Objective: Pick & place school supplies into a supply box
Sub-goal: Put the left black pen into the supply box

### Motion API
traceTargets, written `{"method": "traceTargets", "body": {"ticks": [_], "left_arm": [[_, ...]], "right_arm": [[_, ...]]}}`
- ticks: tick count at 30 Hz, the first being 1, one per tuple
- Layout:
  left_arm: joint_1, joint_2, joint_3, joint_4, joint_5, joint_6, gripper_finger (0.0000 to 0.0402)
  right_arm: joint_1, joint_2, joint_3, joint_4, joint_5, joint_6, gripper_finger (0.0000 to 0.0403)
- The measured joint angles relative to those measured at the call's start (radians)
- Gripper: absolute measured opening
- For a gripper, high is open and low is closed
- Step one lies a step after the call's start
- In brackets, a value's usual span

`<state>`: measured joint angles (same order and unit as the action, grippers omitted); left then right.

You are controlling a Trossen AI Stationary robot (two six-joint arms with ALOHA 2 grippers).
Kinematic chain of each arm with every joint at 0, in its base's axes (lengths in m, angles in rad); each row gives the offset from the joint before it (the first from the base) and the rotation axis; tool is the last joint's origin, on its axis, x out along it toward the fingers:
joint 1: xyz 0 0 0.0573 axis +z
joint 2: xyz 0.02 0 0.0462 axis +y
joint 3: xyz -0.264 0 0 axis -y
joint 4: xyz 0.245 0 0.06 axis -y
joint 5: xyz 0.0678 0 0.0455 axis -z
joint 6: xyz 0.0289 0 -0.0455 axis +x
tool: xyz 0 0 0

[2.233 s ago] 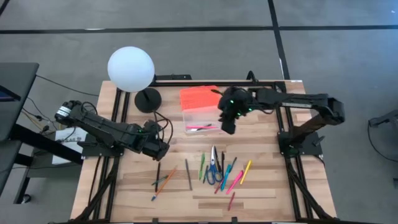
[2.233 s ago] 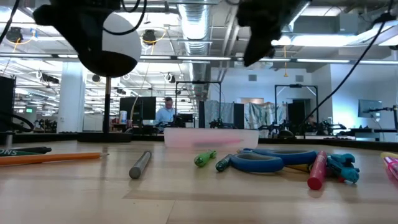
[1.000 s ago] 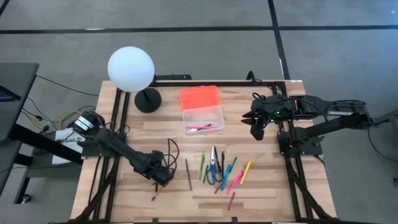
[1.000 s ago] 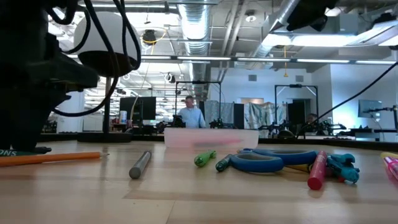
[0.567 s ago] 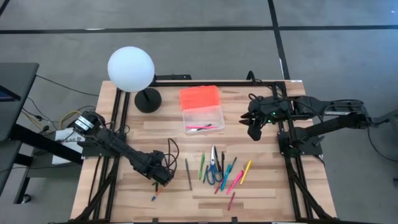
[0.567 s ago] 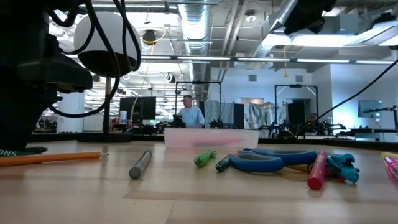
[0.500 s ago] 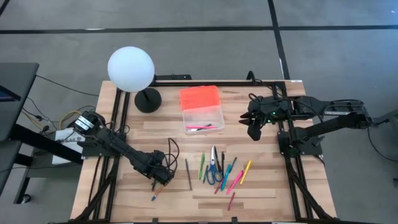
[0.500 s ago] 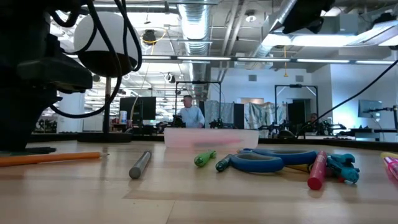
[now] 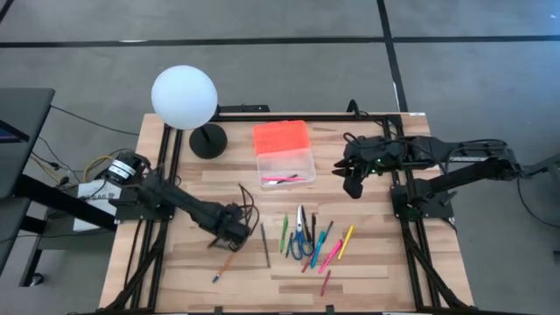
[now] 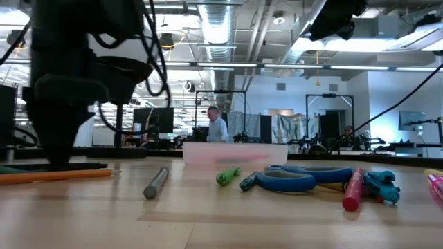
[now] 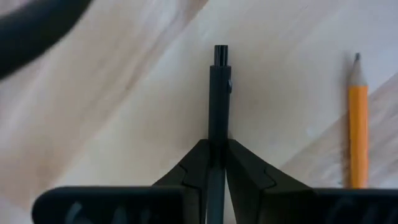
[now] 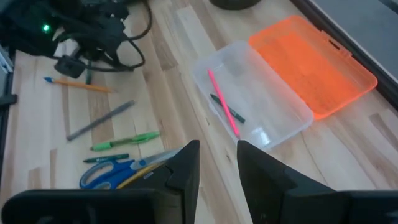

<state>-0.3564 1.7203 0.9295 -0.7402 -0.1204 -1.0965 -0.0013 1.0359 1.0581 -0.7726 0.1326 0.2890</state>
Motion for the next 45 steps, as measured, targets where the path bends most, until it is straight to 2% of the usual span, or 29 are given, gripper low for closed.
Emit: {"method": "traceTargets", "body": {"ticks": [4, 7, 13, 21, 30, 39, 45], "left_arm": [[0.058, 0.0, -0.002, 0.048, -0.008, 0.274, 0.0033], [0.103, 0.0, -0.002, 0.075, -0.016, 0.373, 0.0034], [0.195, 0.001, 0.0, 0.102, -0.023, 0.417, 0.0034], [0.282, 0.005, 0.031, 0.125, 0.032, 0.603, 0.0015], [0.36, 0.003, 0.179, 0.103, 0.168, 0.739, 0.0015], [0.488, 0.014, 0.426, 0.105, 0.075, 0.86, 0.0018], [0.601, 0.07, 0.463, 0.174, 0.082, 0.894, 0.0018]], "right_arm": [[0.0, -0.001, 0.0, 0.003, -0.001, 0.001, 0.0101], [0.0, -0.001, 0.0, 0.003, -0.002, 0.012, 0.0101], [0.013, -0.001, 0.0, 0.003, -0.001, 0.026, 0.0101], [0.049, -0.001, 0.0, 0.002, 0.0, 0.028, 0.0101], [0.088, -0.001, 0.0, -0.01, 0.056, 0.055, 0.0101], [0.1, -0.001, 0.0, -0.013, 0.083, 0.074, 0.0101], [0.1, -0.001, 0.0, -0.01, 0.098, 0.079, 0.0101]]}}
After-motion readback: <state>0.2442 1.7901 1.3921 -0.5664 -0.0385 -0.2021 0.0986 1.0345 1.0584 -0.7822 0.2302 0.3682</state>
